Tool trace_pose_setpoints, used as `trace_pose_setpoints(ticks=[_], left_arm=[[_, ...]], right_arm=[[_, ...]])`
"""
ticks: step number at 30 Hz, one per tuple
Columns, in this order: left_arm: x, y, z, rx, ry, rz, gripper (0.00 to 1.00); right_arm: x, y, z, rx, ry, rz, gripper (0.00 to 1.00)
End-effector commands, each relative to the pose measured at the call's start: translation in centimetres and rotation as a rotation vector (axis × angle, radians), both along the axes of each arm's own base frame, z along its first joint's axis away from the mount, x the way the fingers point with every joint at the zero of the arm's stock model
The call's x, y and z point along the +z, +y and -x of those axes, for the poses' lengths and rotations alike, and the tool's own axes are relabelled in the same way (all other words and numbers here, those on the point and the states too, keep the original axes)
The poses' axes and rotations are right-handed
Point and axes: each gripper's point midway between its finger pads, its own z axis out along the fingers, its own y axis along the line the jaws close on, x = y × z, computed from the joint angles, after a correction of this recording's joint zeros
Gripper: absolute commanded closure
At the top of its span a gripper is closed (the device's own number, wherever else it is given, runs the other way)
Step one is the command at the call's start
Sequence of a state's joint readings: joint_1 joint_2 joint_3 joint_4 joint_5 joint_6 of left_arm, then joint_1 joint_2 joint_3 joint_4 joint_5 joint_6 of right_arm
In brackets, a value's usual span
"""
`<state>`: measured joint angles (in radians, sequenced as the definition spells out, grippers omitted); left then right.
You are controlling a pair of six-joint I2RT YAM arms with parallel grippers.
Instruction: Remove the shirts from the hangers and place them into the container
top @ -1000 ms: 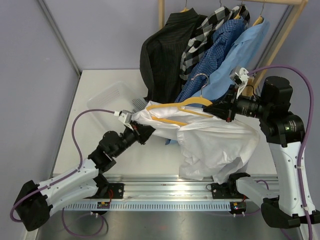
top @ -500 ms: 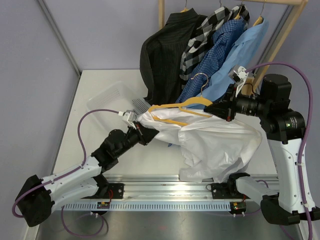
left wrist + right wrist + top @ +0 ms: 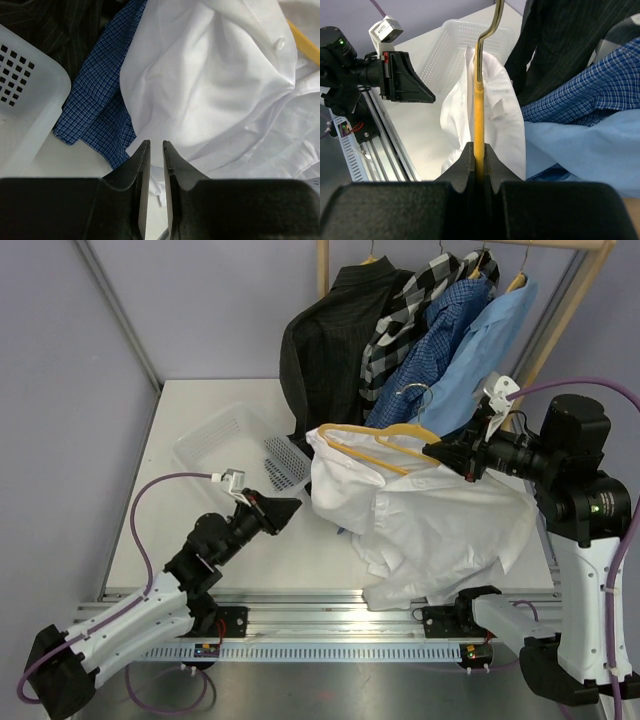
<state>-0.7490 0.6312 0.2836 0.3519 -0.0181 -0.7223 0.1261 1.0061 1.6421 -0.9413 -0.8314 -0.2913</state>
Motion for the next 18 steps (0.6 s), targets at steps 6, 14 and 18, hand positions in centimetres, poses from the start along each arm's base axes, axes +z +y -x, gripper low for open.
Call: trace_pose_setpoints(ticks=[6, 14, 18], left_arm=[[2.7, -0.8, 0.6, -0.074, -0.142, -0.010, 0.45], [5.3, -3.2, 1.5, -0.227, -0.252, -0.078, 0.25], [5.9, -3.9, 1.4, -0.256, -0.264, -0.088, 0.53]], right_arm=[[0.7, 2.0, 2.9, 0.255, -0.114, -0.018, 1.00], [0.0, 2.1, 3.3, 0.271, -0.102, -0.019, 1.00], [-0.2, 2.1, 3.3, 0.272, -0.097, -0.019, 1.00]])
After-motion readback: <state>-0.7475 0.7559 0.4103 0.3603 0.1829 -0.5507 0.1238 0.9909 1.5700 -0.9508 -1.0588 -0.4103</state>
